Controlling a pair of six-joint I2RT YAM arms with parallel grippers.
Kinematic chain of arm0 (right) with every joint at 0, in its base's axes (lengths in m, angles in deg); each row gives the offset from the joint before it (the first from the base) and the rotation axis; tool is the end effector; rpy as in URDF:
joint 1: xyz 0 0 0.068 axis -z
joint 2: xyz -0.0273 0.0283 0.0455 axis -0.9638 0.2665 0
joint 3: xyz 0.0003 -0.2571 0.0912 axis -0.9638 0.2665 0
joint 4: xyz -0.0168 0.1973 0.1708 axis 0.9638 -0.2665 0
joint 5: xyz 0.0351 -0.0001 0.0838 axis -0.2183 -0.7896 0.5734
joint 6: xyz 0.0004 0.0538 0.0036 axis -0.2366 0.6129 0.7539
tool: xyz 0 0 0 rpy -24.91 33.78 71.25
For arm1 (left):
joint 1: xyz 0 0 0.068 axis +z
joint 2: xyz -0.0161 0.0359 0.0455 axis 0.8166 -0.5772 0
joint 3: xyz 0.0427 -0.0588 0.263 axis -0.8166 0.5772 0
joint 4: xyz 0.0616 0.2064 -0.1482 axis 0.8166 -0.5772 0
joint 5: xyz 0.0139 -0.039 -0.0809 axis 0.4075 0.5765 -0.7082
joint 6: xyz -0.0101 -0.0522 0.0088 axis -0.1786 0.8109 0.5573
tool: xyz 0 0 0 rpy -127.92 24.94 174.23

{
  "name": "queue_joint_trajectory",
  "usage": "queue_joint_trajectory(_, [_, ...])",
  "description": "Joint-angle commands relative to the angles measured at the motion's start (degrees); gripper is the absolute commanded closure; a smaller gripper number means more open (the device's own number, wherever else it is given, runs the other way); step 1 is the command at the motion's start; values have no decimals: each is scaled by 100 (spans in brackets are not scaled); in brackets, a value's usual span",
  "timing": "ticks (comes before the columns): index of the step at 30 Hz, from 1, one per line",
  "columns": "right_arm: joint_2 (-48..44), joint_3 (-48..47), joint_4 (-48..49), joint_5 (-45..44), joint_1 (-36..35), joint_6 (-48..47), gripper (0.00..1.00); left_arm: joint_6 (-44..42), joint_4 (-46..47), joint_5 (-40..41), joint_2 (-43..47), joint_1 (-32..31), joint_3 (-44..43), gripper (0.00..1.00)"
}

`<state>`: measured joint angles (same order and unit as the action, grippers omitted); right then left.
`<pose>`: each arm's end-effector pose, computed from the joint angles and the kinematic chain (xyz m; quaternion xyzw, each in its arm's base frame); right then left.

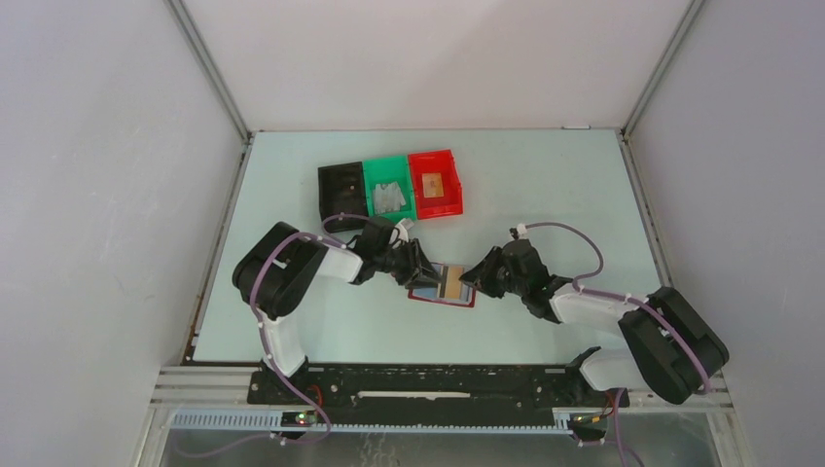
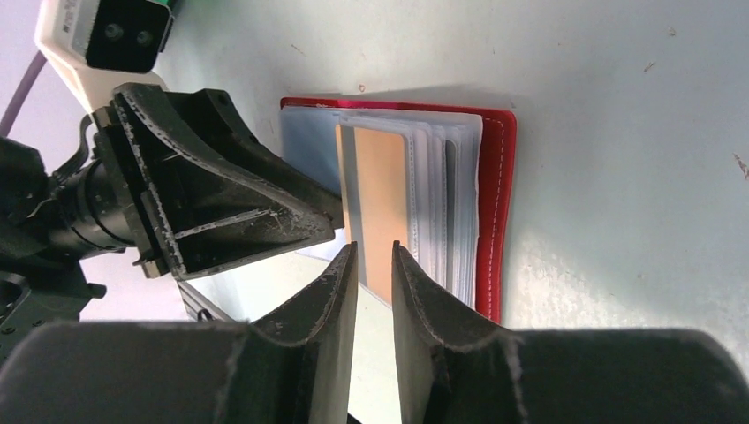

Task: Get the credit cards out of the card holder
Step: Remove the credit card from the card holder.

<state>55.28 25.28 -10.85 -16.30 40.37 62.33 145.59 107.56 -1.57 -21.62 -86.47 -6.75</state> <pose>0.1969 0.1387 0.1490 0.1683 0.8754 0.3639 0.2701 0.2683 -0.1924 0.1026 -0.0520 0.8704 -0.4861 0.0577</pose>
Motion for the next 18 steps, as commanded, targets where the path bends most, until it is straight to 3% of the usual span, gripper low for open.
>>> queue_joint_trajectory(1, [207, -189, 270, 79, -37, -108, 71, -28, 99, -64, 38, 35, 62, 62])
queue_joint_trajectory(18, [873, -269, 700, 360, -37, 5, 72, -37, 99, -64, 60, 43, 86, 62])
